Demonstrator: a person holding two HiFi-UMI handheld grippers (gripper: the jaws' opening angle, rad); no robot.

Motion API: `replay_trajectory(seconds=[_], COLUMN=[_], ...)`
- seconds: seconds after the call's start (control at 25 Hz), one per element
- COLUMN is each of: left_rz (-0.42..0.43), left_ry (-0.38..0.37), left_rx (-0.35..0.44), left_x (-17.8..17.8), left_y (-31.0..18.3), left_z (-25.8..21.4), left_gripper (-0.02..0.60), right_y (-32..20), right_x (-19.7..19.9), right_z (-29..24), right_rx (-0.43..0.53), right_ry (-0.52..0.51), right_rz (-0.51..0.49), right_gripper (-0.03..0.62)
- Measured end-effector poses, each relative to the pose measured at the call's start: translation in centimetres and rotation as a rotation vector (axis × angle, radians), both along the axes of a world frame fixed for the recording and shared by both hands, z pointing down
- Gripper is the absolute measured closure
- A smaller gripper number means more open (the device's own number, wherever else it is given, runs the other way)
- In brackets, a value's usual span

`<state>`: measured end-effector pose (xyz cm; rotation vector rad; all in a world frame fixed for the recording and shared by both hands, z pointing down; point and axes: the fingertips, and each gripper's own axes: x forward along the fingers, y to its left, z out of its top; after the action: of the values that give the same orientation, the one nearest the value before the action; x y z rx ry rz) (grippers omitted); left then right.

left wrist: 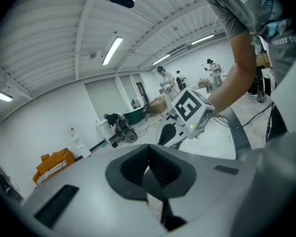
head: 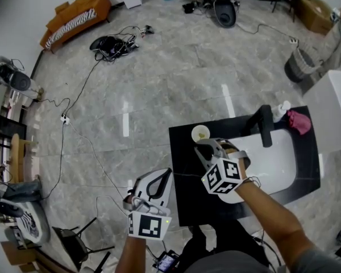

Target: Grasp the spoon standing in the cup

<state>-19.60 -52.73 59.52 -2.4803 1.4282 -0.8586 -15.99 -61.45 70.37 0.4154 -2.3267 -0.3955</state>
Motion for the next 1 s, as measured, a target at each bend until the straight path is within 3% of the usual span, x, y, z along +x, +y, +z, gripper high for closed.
replay_trajectory(seconds=[0.12, 0.76, 1.0], left_rz=[0.010, 0.095, 0.134], left_ry=[0.040, 0.027, 0.023], left_rx=[0.023, 0.173, 0.241], left_x=[0.4, -0.4, 0.2], left_y=[1.1, 8.5, 11.3], left_z=[-0.7, -9.5, -12.2], left_gripper=[0.580, 0.580, 0.580], right_y=[0.7, 8.5, 13.1], right_x=[0.6, 3.0, 4.4], right_z=[-2.4, -21.0, -25.3], right_rx=[0.016, 0.134, 0.199], right_ry=[-0.028, -0.243, -0.255], right_rz=[0.027, 0.158, 0.154], right_gripper=[0.560, 0.559, 0.560])
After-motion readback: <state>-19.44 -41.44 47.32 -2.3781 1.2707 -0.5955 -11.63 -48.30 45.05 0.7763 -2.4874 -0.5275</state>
